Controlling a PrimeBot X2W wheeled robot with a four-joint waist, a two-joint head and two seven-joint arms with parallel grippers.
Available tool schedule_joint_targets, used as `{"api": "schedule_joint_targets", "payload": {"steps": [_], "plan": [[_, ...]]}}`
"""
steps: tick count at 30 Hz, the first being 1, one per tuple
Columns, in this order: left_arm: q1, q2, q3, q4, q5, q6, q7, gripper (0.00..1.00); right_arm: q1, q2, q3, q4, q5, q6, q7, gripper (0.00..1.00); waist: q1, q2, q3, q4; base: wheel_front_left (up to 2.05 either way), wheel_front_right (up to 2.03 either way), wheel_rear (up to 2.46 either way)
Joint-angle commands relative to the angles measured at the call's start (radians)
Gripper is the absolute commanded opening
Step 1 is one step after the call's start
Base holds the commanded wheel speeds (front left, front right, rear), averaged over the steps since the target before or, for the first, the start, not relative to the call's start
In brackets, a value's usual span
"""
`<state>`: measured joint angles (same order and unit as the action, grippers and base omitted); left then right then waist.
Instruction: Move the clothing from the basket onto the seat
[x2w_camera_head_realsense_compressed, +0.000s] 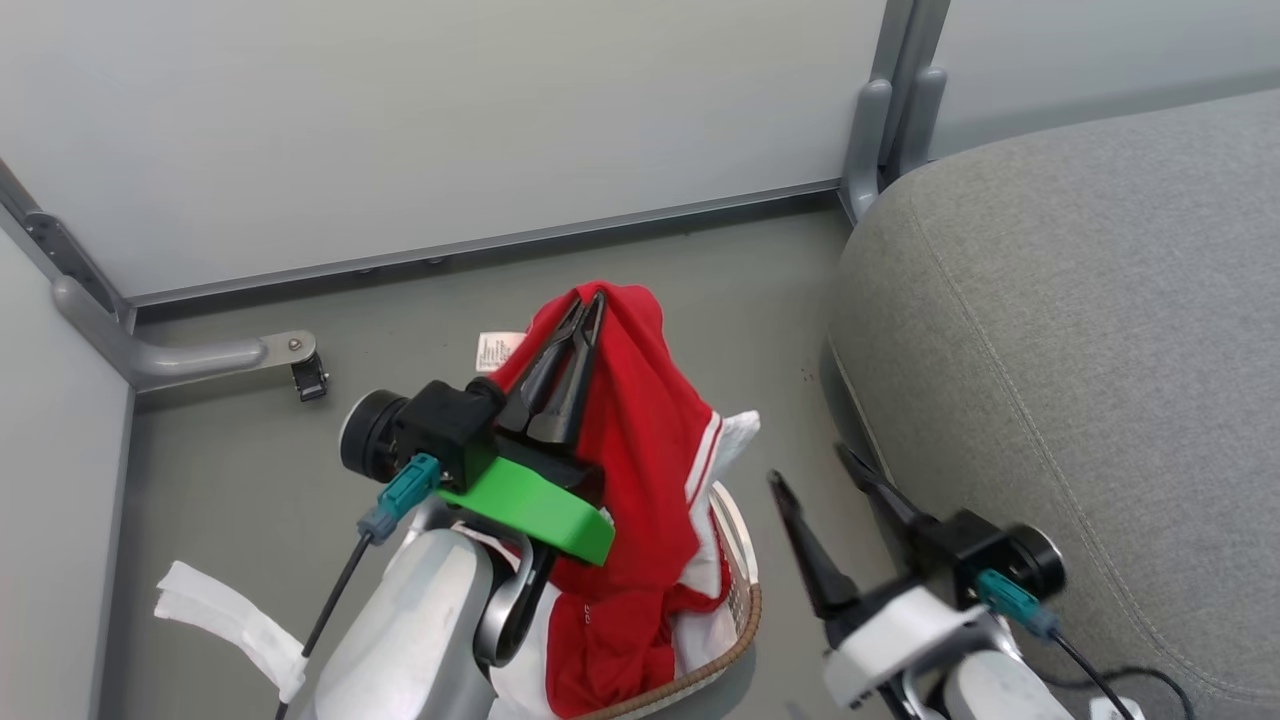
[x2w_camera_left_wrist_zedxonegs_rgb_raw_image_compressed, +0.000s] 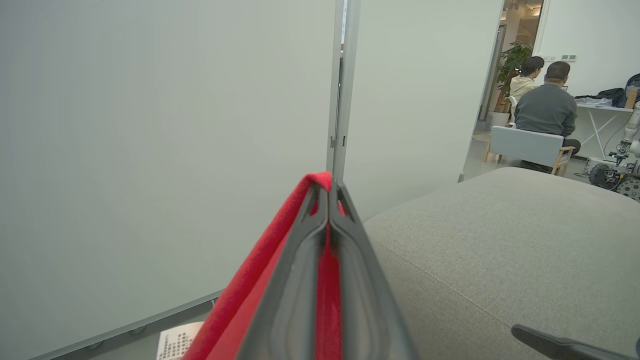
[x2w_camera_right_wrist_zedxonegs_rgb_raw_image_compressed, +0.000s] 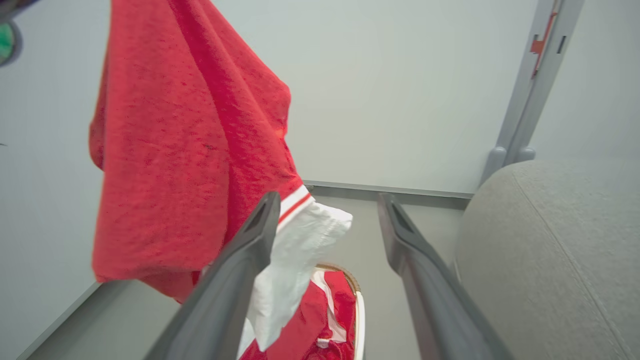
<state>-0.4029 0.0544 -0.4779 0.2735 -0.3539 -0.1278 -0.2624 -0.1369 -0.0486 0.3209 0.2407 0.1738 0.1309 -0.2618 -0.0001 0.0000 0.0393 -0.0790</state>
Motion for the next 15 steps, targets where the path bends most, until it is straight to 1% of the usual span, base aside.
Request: {"api": "schedule_joint_targets", "payload": {"steps": [1,4,7,15], "plan": [[-0.008,0.0,-0.005,-0.005,-0.006,-0.005,-0.004,0.0,-0.031,-0.004,0.035,-0.021,0.016,0.0,-0.005,1.0,0.0001,0.0,-0.001,0.005,0.0,0.0,0.0],[-0.01,-0.001,-0.026,-0.005,-0.014,-0.005,-0.003,0.0,-0.091,-0.004,0.118,-0.047,0.033,0.0,-0.005,1.0,0.0001,0.0,-0.002,0.015,0.0,0.0,0.0],[-0.007,-0.002,-0.051,-0.007,-0.024,-0.005,-0.004,0.0,-0.146,-0.004,0.172,-0.048,0.038,0.0,-0.005,1.0,0.0001,0.0,-0.006,0.028,0.0,0.0,0.0],[-0.008,-0.002,-0.129,-0.025,-0.06,-0.003,-0.004,0.0,-0.246,-0.004,0.226,0.077,0.005,0.0,-0.003,1.0,0.0001,0.0,-0.012,0.072,0.0,0.0,0.0]]}}
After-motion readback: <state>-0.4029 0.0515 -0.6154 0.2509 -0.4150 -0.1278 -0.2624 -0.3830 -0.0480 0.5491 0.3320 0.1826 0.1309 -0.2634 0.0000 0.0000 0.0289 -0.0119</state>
